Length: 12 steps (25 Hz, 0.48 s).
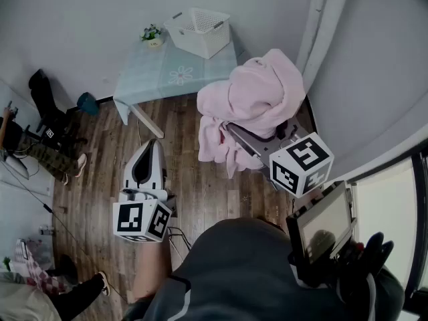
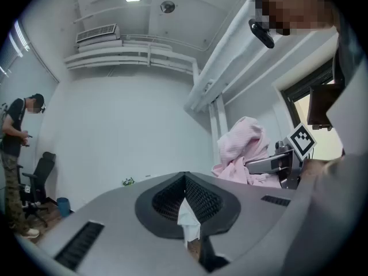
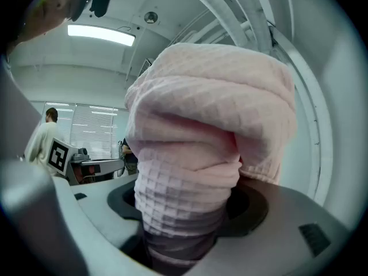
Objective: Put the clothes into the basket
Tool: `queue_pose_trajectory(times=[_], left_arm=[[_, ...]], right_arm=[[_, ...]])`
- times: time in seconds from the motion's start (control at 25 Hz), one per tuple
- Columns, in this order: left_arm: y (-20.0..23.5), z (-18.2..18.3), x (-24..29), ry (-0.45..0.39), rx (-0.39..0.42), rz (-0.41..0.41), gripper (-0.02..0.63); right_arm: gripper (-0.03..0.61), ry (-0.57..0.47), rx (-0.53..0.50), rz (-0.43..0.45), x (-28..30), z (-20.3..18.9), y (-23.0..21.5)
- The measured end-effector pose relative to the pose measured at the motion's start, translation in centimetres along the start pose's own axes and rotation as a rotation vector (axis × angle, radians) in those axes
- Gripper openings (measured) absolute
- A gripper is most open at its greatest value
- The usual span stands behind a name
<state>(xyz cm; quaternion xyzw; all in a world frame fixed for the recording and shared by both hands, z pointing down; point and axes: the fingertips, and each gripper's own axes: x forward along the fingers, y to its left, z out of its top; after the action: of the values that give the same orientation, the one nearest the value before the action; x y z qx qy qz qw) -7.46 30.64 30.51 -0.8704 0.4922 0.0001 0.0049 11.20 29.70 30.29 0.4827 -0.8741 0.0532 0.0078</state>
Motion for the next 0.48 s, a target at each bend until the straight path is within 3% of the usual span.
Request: queue_pose_trajectory(times=[0.48], left_arm=[[-0.66,-0.4,-0.46,-0.011,-0.03,-0.034,0.009]], right_arm=[[0.33,0.003,-0.013,-0.021,-0.23,0.22,0.05]])
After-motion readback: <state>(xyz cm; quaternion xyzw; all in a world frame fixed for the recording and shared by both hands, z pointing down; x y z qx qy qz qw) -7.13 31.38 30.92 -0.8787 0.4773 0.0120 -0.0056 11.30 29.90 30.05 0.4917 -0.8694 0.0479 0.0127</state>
